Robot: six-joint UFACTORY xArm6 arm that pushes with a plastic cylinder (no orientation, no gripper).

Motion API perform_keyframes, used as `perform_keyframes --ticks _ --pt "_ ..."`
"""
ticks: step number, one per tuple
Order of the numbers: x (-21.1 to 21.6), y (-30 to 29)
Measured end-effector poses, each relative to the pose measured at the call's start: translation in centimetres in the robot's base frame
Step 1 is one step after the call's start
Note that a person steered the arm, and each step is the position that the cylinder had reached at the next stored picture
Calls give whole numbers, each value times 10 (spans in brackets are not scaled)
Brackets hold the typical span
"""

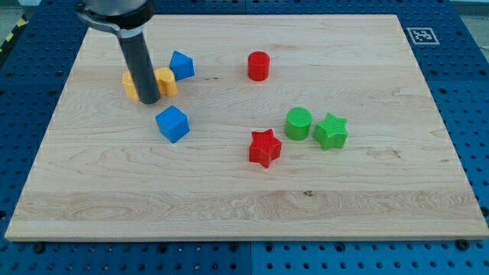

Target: Move the blue cube towards the blue triangle

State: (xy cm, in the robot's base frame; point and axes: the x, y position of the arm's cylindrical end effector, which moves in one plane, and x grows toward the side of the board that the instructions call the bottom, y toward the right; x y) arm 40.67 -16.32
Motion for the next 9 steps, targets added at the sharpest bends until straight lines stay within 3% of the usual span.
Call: perform_keyframes --ticks 2,9 --pt "85 -6" --pt "56 112"
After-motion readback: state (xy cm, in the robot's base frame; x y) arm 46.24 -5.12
